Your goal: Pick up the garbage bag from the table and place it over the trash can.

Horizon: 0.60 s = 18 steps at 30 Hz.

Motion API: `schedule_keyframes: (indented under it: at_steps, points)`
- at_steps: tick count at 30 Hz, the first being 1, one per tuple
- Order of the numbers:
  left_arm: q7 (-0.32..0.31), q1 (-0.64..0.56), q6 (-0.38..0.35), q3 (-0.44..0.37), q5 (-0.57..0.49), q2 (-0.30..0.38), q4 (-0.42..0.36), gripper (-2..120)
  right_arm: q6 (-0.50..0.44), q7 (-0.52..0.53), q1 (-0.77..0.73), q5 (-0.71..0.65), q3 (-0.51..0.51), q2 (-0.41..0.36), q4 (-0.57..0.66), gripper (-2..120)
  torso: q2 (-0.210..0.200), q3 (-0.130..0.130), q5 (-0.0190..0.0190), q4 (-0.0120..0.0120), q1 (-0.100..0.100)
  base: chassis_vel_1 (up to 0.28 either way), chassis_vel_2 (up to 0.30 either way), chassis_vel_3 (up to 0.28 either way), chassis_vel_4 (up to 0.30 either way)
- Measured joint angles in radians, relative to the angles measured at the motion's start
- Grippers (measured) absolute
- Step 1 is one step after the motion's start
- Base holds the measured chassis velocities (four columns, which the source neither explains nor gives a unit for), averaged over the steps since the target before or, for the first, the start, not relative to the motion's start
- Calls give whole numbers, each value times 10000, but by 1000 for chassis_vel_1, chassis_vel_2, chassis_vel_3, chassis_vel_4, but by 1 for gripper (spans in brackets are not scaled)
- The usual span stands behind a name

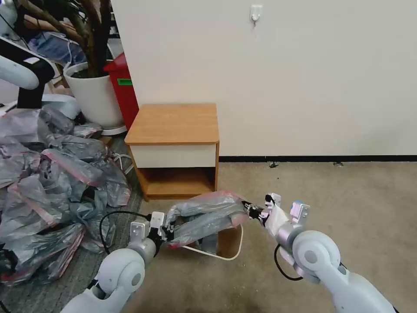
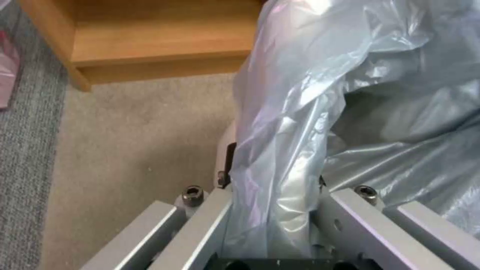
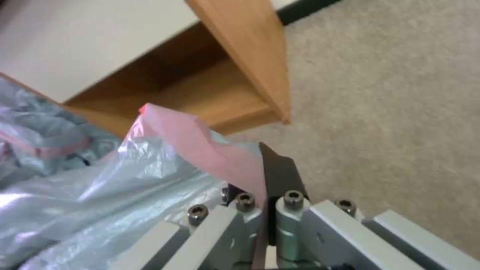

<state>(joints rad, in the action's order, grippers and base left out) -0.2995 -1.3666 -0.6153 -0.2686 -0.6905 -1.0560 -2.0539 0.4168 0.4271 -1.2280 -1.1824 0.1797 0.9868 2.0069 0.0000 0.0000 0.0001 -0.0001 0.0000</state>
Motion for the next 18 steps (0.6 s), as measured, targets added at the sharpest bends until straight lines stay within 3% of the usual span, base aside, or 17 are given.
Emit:
schedule_keyframes:
  at_steps: [18]
  points:
    - [21, 199, 314, -121, 15, -439, 225, 3, 134, -88, -795, 405, 16, 157, 159, 0, 0, 0, -1, 0, 0, 0, 0, 0, 0]
